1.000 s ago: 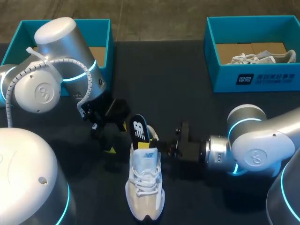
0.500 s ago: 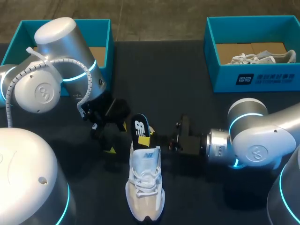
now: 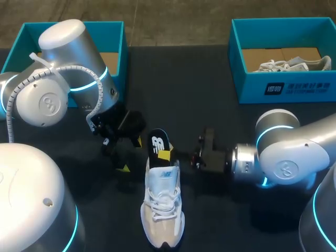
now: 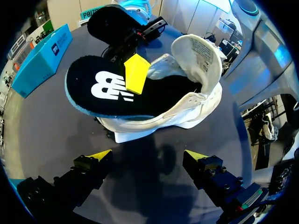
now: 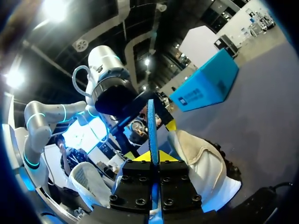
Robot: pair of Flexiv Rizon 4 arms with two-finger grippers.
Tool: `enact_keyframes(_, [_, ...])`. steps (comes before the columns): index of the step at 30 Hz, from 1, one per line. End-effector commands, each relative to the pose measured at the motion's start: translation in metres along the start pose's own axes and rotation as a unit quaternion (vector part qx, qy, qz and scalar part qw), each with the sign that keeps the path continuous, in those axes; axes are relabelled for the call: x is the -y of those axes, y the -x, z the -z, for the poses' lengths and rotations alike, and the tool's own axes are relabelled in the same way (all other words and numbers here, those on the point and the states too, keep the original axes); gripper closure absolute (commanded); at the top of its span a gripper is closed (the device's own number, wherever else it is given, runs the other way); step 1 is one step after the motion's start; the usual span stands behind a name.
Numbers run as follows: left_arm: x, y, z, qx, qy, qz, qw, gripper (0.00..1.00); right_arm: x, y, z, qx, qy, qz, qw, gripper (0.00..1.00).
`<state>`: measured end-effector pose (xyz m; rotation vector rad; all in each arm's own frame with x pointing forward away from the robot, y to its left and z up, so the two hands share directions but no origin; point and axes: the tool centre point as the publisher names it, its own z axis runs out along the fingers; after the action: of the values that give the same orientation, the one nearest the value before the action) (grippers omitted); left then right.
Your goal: Take the shoe out of the shoebox, open the shoe tongue, remove and reinsert the insole, then place the shoe into the shoebox
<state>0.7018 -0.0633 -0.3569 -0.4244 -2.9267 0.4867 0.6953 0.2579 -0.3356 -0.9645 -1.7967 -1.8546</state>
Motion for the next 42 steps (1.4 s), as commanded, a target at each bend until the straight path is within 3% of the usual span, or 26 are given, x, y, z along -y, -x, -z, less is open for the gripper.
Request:
enact_keyframes(1, [0.0, -0.001, -0.001, 0.002, 0.0, 0.0, 1.0, 0.0, 0.009, 0.0, 0.0, 0.013, 0.005, -0.005, 1.0, 1.0])
enact_keyframes(13, [0.0, -0.001, -0.001, 0.002, 0.0, 0.0, 1.0, 0.0, 0.034, -0.007, 0.001, 0.029, 0.02, -0.018, 0.999, 1.0])
enact_keyframes(19, [0.0, -0.001, -0.001, 0.002, 0.0, 0.0, 1.0, 0.0, 0.036, -0.005, 0.0, 0.03, 0.023, -0.022, 0.999, 1.0])
enact_keyframes(21, [0.0, -0.001, -0.001, 0.002, 0.0, 0.0, 1.0, 0.0, 0.032, -0.006, 0.0, 0.031, 0.026, -0.018, 0.999, 0.64])
enact_keyframes(22, [0.0, -0.001, -0.001, 0.002, 0.0, 0.0, 1.0, 0.0, 0.03, -0.007, 0.0, 0.031, 0.027, -0.012, 0.999, 0.62])
enact_keyframes(42, [0.0, -0.001, -0.001, 0.002, 0.0, 0.0, 1.0, 0.0, 0.003, -0.02, 0.002, 0.033, 0.037, 0.051, 0.997, 0.65])
